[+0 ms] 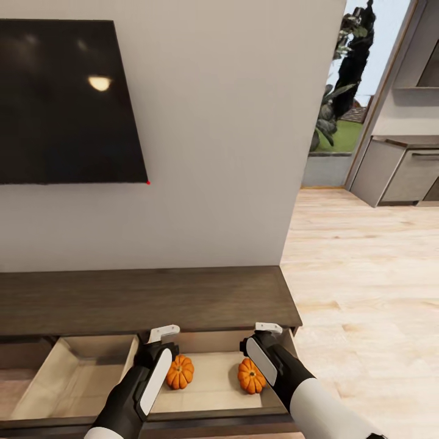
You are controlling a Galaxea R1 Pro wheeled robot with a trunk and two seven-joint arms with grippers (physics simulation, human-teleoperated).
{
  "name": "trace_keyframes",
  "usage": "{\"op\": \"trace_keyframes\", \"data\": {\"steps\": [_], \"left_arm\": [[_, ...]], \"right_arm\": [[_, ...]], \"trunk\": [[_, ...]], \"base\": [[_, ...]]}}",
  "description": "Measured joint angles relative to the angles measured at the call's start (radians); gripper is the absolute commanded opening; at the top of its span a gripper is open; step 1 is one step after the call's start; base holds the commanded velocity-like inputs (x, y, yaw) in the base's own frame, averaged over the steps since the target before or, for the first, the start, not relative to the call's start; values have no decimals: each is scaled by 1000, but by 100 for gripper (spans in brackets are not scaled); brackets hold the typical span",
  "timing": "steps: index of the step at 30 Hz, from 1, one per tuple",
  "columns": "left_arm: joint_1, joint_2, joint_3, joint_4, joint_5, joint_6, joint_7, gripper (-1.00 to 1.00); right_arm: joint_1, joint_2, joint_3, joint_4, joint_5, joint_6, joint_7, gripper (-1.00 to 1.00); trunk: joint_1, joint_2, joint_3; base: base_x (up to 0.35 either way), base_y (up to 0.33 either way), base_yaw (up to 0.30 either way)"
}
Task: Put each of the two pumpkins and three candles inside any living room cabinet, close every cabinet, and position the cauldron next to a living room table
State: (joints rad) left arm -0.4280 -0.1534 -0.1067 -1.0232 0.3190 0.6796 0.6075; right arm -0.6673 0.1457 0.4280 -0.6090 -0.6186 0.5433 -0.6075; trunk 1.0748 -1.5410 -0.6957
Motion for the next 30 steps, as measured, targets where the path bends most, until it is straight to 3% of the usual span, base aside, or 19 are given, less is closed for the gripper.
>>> {"op": "trace_keyframes", "data": {"steps": [13, 30], "left_arm": [[0, 0, 1, -2, 0, 1, 0, 100], [0, 1, 7, -23, 0, 24, -1, 100]], "right_arm": [[0, 2, 0, -1, -1, 2, 1, 100], [0, 2, 0, -2, -1, 1, 1, 100]], "trunk": [[-50, 91, 41], [-115, 210, 94]], "base": [[-2, 1, 0], [-111, 87, 0]]}}
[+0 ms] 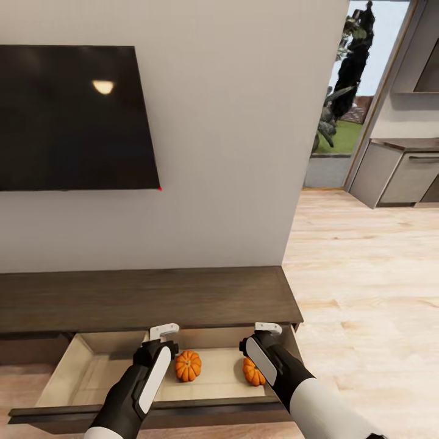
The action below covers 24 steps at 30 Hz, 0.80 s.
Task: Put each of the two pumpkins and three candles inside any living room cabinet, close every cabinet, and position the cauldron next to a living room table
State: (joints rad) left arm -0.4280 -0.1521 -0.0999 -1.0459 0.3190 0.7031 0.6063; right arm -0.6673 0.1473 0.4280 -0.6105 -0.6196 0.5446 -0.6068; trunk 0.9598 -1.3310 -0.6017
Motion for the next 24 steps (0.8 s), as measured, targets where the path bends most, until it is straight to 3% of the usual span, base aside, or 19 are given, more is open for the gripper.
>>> {"op": "trace_keyframes", "data": {"steps": [24], "left_arm": [[0, 3, 4, -17, 0, 7, 0, 100]], "right_arm": [[0, 0, 0, 0, 0, 1, 0, 100]], "trunk": [[-92, 168, 75]], "base": [[0, 0, 0]]}}
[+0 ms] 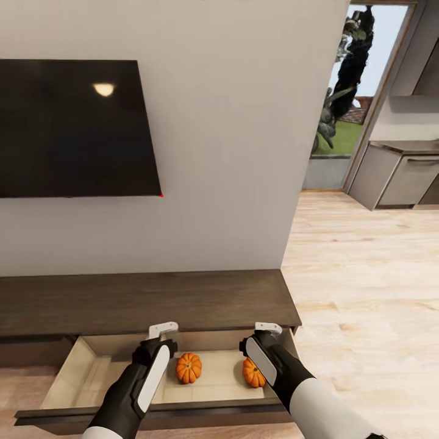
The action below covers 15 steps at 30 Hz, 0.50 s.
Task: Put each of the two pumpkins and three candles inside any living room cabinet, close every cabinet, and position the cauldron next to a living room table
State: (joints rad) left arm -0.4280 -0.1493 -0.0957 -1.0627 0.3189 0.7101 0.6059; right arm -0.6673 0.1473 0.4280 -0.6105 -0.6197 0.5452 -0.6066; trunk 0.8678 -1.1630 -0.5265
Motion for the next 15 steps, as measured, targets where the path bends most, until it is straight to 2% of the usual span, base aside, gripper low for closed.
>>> {"op": "trace_keyframes", "data": {"steps": [4, 15], "left_arm": [[0, 0, 2, -7, 0, 1, 0, 100], [0, 4, 2, -11, 0, 0, -2, 100]], "right_arm": [[0, 0, 0, 0, 0, 1, 0, 100], [0, 1, 0, 0, 0, 1, 0, 100]], "trunk": [[-15, 28, 13], [-15, 28, 13]], "base": [[0, 0, 0], [0, 0, 0]]}}
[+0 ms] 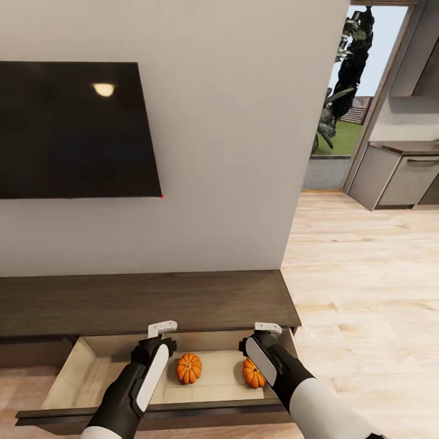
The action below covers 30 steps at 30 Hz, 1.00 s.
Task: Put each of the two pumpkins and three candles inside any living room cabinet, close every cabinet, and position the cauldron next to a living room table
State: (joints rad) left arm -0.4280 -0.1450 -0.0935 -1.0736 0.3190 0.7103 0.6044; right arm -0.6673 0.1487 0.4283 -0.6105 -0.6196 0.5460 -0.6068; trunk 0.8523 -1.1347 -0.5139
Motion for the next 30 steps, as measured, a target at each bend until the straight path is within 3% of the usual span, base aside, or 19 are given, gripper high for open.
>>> {"op": "trace_keyframes", "data": {"steps": [7, 12, 20, 30], "left_arm": [[0, 1, 0, 0, 2, 1, -5, 100], [0, 1, 4, 0, 1, 1, -7, 100], [0, 1, 43, 0, 2, 23, -8, 100], [0, 0, 47, -2, 2, 28, -8, 100]], "right_arm": [[0, 0, 0, 0, 0, 0, 0, 100], [0, 1, 1, 0, 0, 0, 0, 100], [0, 2, 1, 0, 0, 0, 1, 100], [0, 2, 1, 0, 1, -1, 1, 100]], "trunk": [[0, 0, 0], [0, 0, 0], [0, 0, 0], [0, 0, 0]], "base": [[-26, 59, 0], [-125, 238, 0], [-135, 259, 0], [-67, 266, 0]]}}
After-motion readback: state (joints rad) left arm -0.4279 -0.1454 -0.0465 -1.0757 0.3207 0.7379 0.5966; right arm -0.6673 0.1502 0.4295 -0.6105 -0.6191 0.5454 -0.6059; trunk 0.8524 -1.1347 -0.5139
